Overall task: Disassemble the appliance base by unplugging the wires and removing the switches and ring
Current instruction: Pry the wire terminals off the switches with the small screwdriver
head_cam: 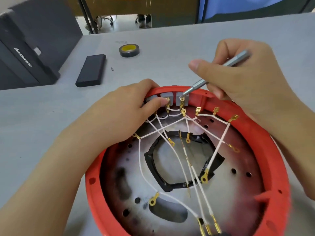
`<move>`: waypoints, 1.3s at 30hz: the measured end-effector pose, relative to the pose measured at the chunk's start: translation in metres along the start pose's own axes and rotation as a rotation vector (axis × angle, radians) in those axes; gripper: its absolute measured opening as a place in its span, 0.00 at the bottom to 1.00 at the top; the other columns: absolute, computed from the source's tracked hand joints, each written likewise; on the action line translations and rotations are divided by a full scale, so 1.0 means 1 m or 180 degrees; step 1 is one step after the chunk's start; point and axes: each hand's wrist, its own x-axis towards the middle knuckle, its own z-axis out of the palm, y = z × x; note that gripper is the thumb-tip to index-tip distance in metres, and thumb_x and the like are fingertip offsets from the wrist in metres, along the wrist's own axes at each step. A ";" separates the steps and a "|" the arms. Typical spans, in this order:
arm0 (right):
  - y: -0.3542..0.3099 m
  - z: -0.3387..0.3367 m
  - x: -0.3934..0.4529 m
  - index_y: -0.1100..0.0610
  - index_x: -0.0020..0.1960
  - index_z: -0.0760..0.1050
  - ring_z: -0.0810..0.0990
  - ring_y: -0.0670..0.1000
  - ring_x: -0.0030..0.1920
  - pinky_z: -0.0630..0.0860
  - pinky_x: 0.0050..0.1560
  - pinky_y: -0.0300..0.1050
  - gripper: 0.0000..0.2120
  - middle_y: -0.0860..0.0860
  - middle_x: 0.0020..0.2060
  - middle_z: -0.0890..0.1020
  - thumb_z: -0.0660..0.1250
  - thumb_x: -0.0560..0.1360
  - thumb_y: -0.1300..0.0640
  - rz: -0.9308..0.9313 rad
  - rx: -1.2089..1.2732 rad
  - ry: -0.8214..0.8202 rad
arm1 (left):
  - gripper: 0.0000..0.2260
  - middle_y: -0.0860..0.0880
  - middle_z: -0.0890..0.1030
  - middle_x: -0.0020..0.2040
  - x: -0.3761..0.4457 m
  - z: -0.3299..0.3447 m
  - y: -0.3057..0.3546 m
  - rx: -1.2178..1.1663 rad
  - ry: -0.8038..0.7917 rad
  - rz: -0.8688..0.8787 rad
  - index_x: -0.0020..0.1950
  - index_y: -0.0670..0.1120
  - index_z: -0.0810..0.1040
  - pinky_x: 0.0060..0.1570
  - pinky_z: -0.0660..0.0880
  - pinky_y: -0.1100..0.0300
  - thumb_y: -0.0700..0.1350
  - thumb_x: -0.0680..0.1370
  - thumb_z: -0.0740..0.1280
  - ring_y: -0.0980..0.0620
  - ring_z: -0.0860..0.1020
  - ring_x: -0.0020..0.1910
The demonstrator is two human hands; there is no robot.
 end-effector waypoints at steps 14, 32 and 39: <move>-0.007 -0.007 -0.002 0.55 0.34 0.65 0.71 0.49 0.16 0.59 0.17 0.32 0.15 0.56 0.28 0.82 0.71 0.70 0.53 0.0337 0.0976 -0.0755 | 0.02 0.56 0.82 0.42 -0.008 -0.006 0.011 -0.0704 0.0977 0.1050 0.45 0.56 0.80 0.47 0.73 0.62 0.50 0.76 0.67 0.60 0.79 0.45; -0.014 -0.015 -0.008 0.57 0.47 0.79 0.74 0.49 0.21 0.67 0.22 0.33 0.02 0.50 0.33 0.84 0.69 0.74 0.61 0.0202 -0.0162 -0.1030 | 0.08 0.59 0.77 0.59 -0.004 -0.005 0.005 -0.0711 0.0817 0.0829 0.50 0.54 0.83 0.56 0.67 0.73 0.47 0.79 0.64 0.65 0.74 0.58; -0.013 -0.016 -0.007 0.58 0.42 0.80 0.68 0.45 0.18 0.65 0.20 0.33 0.02 0.53 0.29 0.82 0.72 0.72 0.60 0.0567 -0.0385 -0.1335 | 0.11 0.61 0.78 0.57 -0.002 -0.003 0.003 -0.0481 0.0484 0.0895 0.52 0.54 0.83 0.56 0.69 0.67 0.51 0.76 0.63 0.64 0.75 0.56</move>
